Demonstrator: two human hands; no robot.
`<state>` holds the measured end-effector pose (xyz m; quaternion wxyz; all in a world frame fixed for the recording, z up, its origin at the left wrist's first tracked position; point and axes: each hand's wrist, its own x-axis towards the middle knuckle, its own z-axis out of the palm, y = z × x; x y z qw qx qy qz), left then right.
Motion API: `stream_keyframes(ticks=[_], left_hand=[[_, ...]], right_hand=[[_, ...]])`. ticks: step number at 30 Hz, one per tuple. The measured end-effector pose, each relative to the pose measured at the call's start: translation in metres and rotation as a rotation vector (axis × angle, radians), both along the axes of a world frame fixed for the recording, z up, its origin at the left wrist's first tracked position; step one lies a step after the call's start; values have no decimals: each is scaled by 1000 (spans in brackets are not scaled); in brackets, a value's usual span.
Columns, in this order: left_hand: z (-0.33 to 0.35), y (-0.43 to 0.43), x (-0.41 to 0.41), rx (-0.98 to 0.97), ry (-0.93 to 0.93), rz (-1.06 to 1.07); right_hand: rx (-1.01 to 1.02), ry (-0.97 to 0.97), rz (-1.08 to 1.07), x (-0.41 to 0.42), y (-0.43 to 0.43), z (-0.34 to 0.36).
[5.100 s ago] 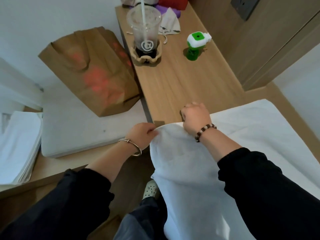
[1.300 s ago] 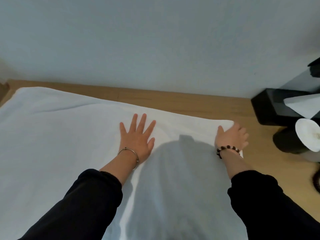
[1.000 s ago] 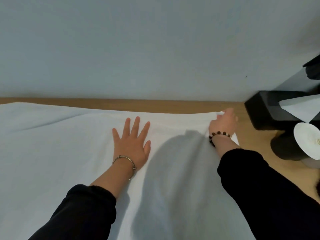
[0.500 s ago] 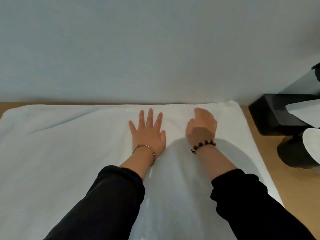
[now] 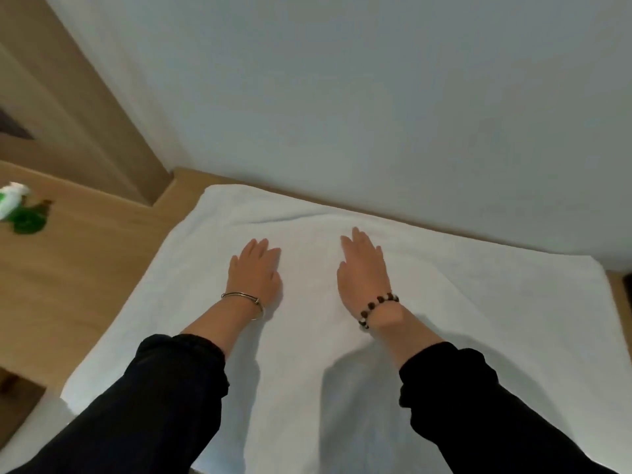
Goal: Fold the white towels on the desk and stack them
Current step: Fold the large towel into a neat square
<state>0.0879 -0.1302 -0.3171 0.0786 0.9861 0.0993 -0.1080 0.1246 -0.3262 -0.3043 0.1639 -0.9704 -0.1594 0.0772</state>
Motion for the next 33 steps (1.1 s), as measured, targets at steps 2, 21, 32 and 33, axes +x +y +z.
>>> stream_keyframes(ticks=[2, 21, 32, 33], left_hand=[[1, 38, -20, -7, 2, 121], [24, 169, -96, -413, 226, 384], [11, 152, -161, -373, 97, 212], [9, 149, -167, -364, 139, 187]], right_hand=[[113, 87, 171, -11, 41, 5], [-487, -40, 953, 3, 256, 20], [-441, -119, 1197, -21, 236, 18], [-445, -81, 1212, -23, 237, 20]])
